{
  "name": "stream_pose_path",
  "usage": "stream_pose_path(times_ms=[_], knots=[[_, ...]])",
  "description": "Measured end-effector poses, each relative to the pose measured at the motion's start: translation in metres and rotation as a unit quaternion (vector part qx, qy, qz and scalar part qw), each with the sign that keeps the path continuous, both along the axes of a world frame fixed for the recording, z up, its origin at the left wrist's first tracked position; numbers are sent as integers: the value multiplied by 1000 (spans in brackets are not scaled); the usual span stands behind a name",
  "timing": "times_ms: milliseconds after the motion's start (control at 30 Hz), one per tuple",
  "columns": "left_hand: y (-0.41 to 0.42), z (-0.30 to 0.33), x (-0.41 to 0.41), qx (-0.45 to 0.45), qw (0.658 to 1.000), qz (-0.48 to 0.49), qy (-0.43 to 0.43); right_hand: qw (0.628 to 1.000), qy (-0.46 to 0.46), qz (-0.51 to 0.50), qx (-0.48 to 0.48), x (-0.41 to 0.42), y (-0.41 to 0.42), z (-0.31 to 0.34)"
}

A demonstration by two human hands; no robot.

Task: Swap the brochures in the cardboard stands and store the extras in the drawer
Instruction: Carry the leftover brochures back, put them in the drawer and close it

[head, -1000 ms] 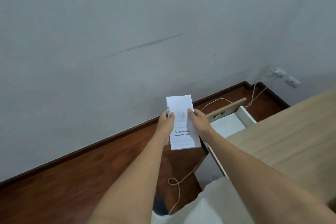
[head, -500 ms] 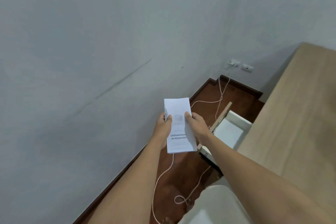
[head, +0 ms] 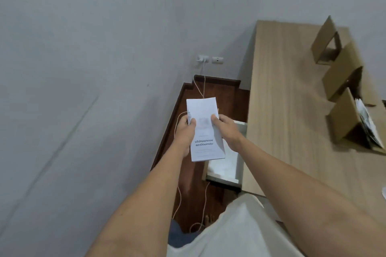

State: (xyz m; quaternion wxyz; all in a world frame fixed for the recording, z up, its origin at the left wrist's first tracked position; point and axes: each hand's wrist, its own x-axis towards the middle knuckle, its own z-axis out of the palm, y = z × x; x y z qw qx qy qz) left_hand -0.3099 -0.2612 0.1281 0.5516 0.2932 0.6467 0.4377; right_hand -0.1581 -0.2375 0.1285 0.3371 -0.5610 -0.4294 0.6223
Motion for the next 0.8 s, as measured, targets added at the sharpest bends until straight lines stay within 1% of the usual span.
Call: stream_pose_path(times_ms=[133, 233, 400, 533, 600, 667, 767, 800], knots=[[22, 0, 7, -6, 997, -77, -14, 998, -4, -70, -3, 9, 1, -3], [40, -2, 10, -22, 988, -153, -16, 990, -10, -137, -7, 10, -5, -5], [61, -2, 5, -15, 967, -253, -3, 972, 23, -233, -9, 0, -18, -9], [77, -5, -1, 1, 939, -343, 33, 952, 14, -306, -9, -14, -28, -16], [84, -6, 4, 7, 926, -374, 51, 945, 7, -326, -10, -15, -35, -20], [88, -7, 15, 11, 904, -422, 72, 933, 7, -360, -16, -10, -44, -26], [93, -10, 39, 0, 872, -484, 74, 911, 9, -410, -26, 6, -50, -33], [94, -10, 47, -1, 866, -494, 74, 907, 8, -419, -30, 12, -51, -33]])
